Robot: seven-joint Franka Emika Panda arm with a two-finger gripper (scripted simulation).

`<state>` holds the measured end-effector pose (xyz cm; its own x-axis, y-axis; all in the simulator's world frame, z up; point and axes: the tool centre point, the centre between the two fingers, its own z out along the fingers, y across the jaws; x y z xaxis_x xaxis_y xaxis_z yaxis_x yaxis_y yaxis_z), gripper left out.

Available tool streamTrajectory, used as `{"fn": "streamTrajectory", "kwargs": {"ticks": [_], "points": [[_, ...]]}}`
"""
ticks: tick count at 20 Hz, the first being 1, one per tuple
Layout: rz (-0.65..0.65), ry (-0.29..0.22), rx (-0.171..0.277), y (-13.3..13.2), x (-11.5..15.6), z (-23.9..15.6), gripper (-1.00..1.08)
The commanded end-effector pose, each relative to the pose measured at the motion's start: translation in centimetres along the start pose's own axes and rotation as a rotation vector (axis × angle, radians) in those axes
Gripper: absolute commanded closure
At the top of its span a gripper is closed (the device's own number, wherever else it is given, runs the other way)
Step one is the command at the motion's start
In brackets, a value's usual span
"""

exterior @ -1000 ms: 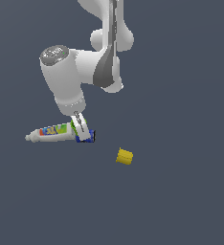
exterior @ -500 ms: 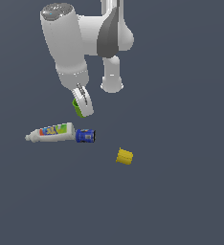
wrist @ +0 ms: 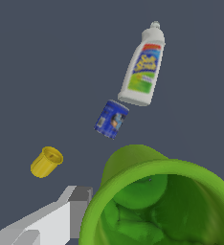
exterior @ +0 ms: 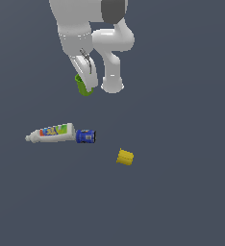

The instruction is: Pick up a designated object from a clutter of objects.

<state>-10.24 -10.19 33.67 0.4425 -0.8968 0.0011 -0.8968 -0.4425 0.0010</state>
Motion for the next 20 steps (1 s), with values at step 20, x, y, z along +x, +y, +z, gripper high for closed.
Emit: {"fn": "streamTrajectory", "kwargs": {"ticks": [20], "points": [[-0.001,-0.001,0.001,3.3,-3.5,-7.7,1.08]]}}
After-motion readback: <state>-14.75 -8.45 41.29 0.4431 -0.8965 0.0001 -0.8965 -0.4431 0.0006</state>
